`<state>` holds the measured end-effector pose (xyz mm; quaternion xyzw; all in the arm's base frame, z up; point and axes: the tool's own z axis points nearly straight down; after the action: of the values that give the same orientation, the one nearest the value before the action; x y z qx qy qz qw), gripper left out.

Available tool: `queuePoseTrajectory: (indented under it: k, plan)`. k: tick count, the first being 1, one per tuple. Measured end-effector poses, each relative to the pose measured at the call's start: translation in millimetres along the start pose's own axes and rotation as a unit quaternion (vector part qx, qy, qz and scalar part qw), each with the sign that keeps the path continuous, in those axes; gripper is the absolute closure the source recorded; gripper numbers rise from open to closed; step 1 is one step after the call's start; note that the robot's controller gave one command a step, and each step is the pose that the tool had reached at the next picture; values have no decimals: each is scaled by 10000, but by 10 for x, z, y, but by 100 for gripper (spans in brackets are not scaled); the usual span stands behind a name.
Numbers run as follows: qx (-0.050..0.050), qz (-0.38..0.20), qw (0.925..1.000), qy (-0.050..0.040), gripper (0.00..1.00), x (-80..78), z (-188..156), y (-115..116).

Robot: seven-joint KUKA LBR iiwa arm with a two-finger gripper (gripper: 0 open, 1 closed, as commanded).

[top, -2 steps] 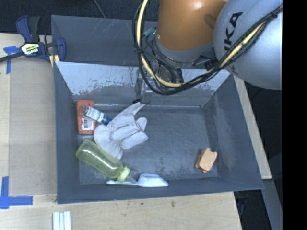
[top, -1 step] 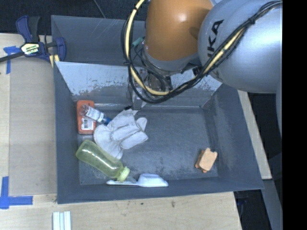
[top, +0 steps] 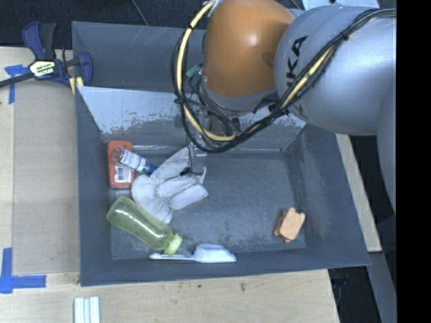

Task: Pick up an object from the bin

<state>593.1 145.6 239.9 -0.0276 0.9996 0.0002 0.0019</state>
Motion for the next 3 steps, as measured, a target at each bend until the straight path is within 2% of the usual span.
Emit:
queuePoseTrajectory:
  k: [1, 2, 3]
  plan:
    - [0, -4, 10000, 0, 0, 0, 0, 2]
    - [-4, -192, 9998, -33, 0, 55, 466, 94]
    - [-1, -531, 9986, 0, 0, 31, 1002, 184]
